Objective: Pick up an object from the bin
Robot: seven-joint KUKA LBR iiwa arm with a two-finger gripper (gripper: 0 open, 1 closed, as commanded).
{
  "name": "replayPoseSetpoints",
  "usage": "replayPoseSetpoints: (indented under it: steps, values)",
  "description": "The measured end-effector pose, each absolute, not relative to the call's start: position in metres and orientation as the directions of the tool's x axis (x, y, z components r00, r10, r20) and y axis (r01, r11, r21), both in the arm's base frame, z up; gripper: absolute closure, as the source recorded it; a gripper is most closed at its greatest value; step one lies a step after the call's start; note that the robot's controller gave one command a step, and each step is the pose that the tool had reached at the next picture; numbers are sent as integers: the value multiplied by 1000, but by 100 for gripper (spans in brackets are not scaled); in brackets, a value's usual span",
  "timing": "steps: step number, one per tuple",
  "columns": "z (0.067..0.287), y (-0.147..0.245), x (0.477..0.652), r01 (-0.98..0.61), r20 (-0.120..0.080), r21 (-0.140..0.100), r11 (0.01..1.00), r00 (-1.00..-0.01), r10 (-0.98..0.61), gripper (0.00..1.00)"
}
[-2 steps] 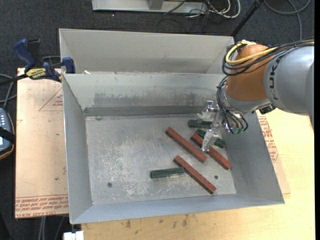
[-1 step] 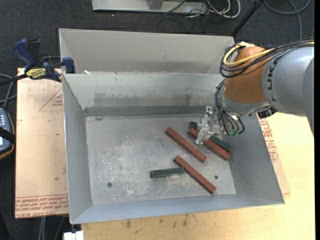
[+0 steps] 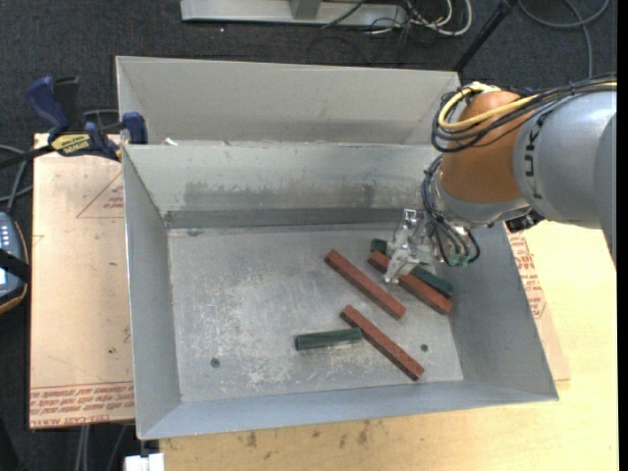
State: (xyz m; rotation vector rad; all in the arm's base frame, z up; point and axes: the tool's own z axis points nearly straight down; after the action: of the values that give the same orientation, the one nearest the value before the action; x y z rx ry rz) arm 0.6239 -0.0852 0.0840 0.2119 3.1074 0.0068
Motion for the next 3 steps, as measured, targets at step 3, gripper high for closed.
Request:
replayPoseSetpoints:
  steps: [3]
  values:
    - [119,-85,618,133,-2,2,991,-991,133,100]
